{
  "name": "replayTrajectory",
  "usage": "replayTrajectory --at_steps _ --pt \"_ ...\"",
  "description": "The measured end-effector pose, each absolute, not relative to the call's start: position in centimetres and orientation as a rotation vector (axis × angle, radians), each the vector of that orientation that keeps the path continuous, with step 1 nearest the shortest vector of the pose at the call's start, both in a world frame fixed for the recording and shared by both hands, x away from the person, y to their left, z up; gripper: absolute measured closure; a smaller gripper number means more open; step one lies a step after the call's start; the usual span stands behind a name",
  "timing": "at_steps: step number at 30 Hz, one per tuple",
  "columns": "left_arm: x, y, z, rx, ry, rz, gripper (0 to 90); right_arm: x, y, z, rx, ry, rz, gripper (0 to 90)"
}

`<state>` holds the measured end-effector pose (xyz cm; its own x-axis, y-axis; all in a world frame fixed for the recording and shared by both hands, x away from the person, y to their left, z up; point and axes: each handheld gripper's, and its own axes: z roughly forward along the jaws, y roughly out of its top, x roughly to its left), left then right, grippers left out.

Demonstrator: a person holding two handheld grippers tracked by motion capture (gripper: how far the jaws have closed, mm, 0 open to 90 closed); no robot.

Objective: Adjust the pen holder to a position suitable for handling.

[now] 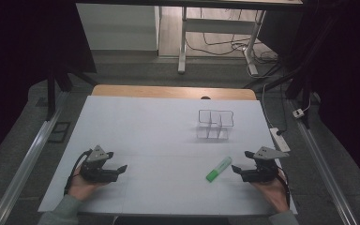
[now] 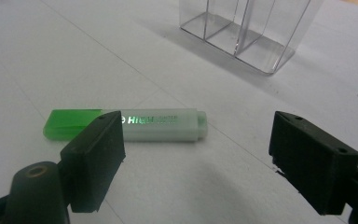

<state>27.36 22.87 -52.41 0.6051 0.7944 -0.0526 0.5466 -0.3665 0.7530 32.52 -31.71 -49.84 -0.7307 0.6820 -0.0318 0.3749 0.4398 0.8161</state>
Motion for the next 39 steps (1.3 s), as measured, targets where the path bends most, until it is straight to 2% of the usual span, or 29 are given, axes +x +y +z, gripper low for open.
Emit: replayTrajectory --at_steps 26,39 --pt "27.4 22.7 -52.3 2.076 1.043 0.406 22.4 33.0 -31.1 -49.3 0.898 2.350 1.177 22.5" --pt "27.5 22.6 -52.3 2.080 1.044 0.407 22.4 34.6 -30.2 -48.0 0.921 2.338 1.185 23.6"
